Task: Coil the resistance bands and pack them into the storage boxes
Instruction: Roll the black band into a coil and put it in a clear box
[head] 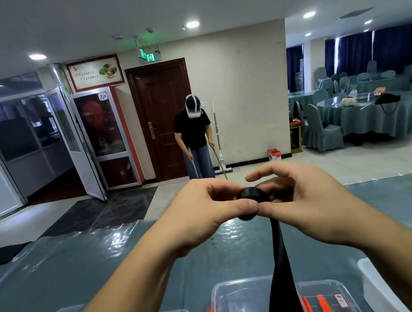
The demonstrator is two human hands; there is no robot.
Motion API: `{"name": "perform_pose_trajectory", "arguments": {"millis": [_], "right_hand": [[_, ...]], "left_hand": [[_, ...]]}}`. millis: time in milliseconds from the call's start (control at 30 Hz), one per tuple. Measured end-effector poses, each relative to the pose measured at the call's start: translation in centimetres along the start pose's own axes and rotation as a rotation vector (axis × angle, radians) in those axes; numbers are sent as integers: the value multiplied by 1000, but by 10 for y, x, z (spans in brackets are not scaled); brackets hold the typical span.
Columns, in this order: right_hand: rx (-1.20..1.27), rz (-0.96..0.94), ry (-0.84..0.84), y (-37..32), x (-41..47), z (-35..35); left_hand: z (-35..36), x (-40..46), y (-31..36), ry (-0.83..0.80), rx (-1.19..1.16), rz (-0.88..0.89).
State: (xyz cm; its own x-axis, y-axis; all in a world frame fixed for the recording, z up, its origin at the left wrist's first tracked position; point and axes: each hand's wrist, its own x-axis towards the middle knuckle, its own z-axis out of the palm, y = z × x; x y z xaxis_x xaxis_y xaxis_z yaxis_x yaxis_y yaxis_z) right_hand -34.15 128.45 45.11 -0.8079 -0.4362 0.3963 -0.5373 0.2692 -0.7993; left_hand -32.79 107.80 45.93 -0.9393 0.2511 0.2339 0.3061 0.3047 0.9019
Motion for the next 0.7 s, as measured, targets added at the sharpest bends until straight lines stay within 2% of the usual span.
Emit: {"name": "perform_pose_trajectory", "arguments": {"millis": [100, 200, 333, 400, 500, 567, 700], "right_hand": [[28, -28, 110, 0, 4, 1], [198, -65, 195, 4, 3, 6], [277, -82, 260, 10, -1, 13], [259, -83, 222, 11, 1, 8], [218, -70, 23, 10, 3, -1], [189, -68, -7, 7, 6, -2], [254, -79, 185, 10, 9, 5]], "left_hand": [[0, 2, 2, 77, -31, 40], [9, 3, 0, 160, -303, 46], [22, 1, -2, 154, -576, -23], [18, 1, -2, 105, -530, -46], [6, 3, -4, 1, -197, -22], [1, 6, -2, 58, -59, 16], [6, 9, -4, 153, -390, 12]]}}
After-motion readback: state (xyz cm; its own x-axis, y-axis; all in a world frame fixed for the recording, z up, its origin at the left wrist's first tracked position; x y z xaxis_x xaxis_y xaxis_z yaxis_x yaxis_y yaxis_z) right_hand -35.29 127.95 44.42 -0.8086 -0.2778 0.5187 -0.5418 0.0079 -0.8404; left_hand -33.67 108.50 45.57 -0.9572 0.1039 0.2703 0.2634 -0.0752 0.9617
